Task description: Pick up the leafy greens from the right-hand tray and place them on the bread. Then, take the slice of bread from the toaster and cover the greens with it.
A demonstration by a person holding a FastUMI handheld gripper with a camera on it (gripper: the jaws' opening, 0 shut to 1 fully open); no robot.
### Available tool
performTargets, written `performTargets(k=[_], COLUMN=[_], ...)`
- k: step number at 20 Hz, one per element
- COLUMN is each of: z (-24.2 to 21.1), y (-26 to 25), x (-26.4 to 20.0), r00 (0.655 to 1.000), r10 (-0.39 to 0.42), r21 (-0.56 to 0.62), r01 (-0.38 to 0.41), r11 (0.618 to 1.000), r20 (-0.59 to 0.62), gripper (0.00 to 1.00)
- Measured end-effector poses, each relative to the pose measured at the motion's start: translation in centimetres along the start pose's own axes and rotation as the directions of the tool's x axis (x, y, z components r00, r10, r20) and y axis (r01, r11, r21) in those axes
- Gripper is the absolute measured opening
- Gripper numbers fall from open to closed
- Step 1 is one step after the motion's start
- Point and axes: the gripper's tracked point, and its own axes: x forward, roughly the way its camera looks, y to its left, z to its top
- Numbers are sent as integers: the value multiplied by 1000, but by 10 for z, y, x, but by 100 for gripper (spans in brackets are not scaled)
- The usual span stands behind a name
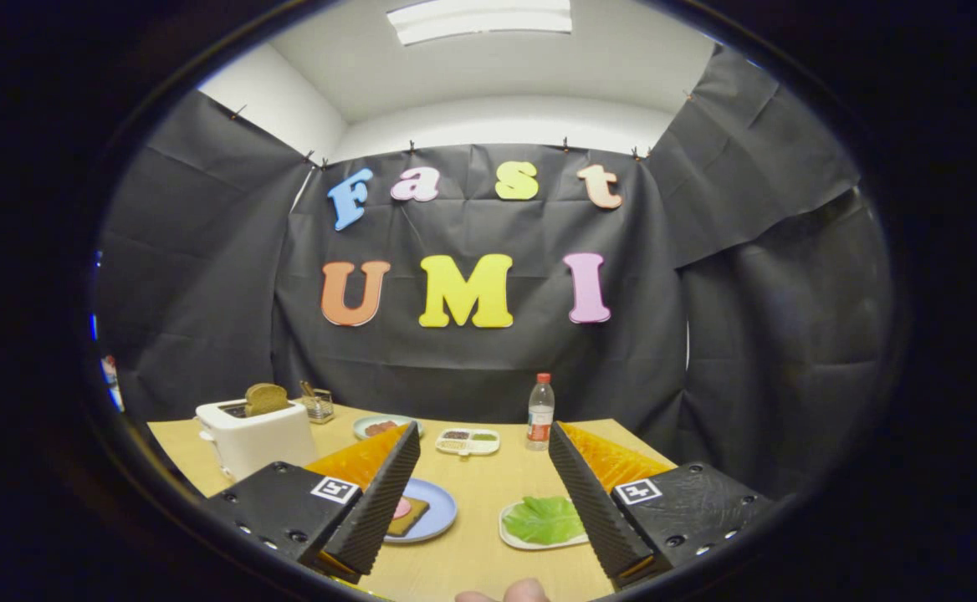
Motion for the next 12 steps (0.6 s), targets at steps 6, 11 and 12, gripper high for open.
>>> performTargets(k=[6,11,12], z=[9,16,12], y=[-12,-42,-51], x=[6,16,19], r00=[1000,999,998], r10=[-25,-51,-60], r21=[-23,-104,-115], r01=[25,51,59], r11=[999,993,992], r20=[0,6,-5], gripper=[95,95,95])
